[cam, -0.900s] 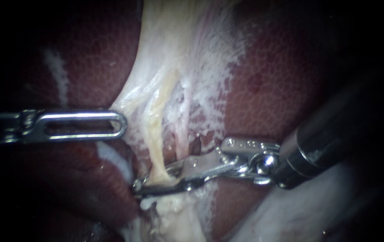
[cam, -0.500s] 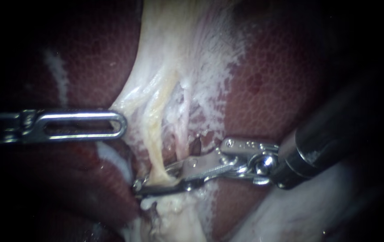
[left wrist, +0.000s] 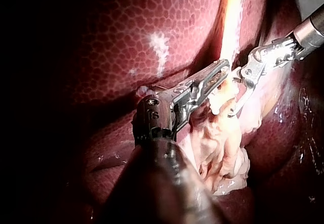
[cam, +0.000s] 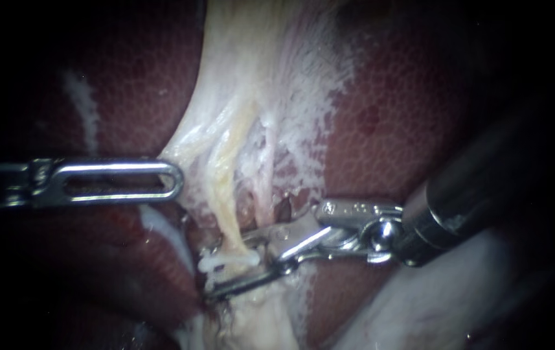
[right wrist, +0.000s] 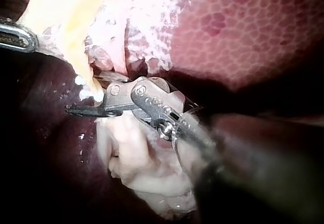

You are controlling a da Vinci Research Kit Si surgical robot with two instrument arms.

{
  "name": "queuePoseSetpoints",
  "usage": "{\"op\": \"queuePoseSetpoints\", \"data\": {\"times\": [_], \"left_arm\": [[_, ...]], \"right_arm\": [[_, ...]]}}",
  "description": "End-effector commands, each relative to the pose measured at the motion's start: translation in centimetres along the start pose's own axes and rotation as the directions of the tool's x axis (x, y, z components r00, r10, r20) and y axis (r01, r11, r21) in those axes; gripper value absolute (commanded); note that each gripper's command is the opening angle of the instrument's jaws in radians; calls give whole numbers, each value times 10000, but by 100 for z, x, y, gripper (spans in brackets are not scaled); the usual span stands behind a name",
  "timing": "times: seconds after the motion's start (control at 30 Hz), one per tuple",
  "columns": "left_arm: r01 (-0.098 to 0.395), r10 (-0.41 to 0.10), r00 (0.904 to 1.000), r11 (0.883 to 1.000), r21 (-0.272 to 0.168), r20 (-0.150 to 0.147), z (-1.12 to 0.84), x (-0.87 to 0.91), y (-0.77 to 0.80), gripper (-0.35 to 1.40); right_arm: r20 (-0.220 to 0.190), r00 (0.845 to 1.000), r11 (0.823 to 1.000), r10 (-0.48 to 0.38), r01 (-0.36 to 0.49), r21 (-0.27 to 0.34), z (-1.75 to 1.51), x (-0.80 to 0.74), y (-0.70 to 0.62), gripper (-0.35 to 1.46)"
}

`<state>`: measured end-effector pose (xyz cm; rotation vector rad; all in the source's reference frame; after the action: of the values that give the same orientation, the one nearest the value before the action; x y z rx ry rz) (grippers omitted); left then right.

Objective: Going back second clip left tube

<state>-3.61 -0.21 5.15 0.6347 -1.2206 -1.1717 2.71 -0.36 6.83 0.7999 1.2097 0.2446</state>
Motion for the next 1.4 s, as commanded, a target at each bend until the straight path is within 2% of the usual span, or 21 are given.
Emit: {"op": "queuePoseSetpoints", "data": {"times": [0.03,0.13,0.3,0.7,1.03,1.4], "left_arm": [[-1,1,10000,10000,2,-1,0,0,0,-35],[-1,1,10000,10000,1,-1,0,0,0,-35],[-2,2,10000,10000,0,0,0,0,-1,-35],[-3,3,10000,10000,-1,0,0,0,-1,-35],[-21,21,10000,10000,12,-6,0,2,5,-35],[-32,32,10000,10000,32,17,1,4,10,-35]], "right_arm": [[-34,9998,9997,-188,188,-131,-1,1,1,56],[-71,9967,9956,-811,807,-474,-3,3,5,59],[-34,9891,9875,-1471,1467,-570,-8,5,8,60],[-1,9820,9806,-1891,1889,-526,-13,3,5,60],[16,9816,9793,-1911,1908,-677,-52,-7,-11,60],[24,9824,9758,-1869,1859,-1148,-123,6,-43,60]]}}
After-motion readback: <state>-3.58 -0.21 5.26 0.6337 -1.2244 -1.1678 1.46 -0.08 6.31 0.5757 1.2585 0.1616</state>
